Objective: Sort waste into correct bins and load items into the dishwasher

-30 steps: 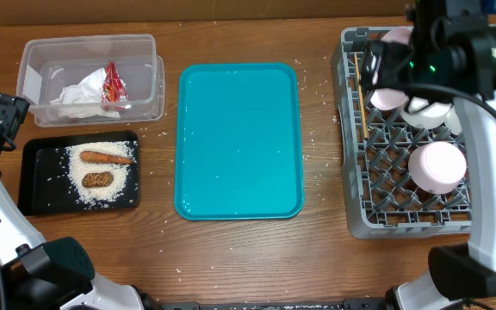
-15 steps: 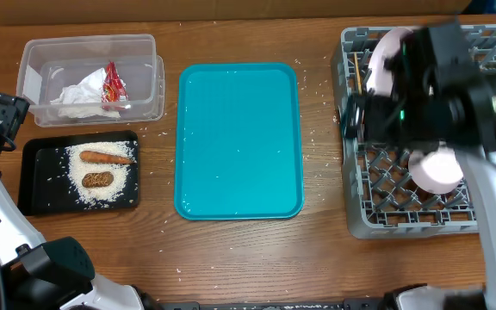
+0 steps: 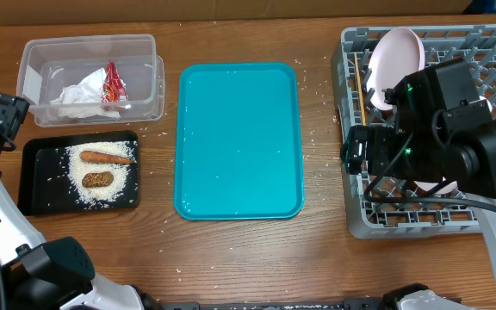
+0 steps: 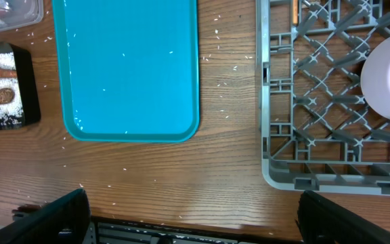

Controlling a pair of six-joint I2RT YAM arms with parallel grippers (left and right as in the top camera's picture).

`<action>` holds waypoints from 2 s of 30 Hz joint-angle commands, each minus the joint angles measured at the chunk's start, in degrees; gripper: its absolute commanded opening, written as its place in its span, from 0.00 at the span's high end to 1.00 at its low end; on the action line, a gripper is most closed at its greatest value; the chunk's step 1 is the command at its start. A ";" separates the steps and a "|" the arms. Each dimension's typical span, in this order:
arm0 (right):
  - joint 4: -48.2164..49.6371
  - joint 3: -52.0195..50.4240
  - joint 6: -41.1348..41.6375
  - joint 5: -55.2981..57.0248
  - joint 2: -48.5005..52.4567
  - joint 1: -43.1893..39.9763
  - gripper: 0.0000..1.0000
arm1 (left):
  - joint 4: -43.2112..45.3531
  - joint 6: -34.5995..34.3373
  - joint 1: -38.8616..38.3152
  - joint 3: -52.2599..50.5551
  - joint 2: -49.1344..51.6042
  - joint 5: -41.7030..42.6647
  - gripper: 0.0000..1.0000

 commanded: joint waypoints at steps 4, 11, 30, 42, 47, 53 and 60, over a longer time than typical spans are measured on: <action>0.26 -0.33 -1.55 -0.39 -0.24 0.24 0.00 | -0.07 0.94 0.31 0.90 -1.01 -0.98 0.00; 0.26 -0.33 -3.69 -0.50 -1.86 0.22 0.00 | -0.07 0.94 0.31 0.90 -1.01 -0.98 0.00; 23.39 -22.14 -16.28 -4.09 -32.20 -12.48 0.00 | -0.07 0.94 0.31 0.90 -1.01 -0.98 0.00; 58.18 -68.87 -16.37 -7.91 -58.90 -17.57 0.00 | -0.07 0.94 0.31 0.90 -1.01 -0.98 0.00; 71.58 -83.30 -16.35 -9.53 -69.00 -17.57 0.00 | -0.07 0.94 0.31 0.90 -1.01 -0.98 0.00; 83.03 -93.79 -16.33 -9.53 -76.24 -17.57 0.00 | -0.07 0.94 0.31 0.90 -1.01 -0.98 0.00; 94.42 -100.45 -16.33 -8.70 -78.55 -17.57 0.00 | -0.07 0.94 0.31 0.90 -1.01 -0.98 0.00</action>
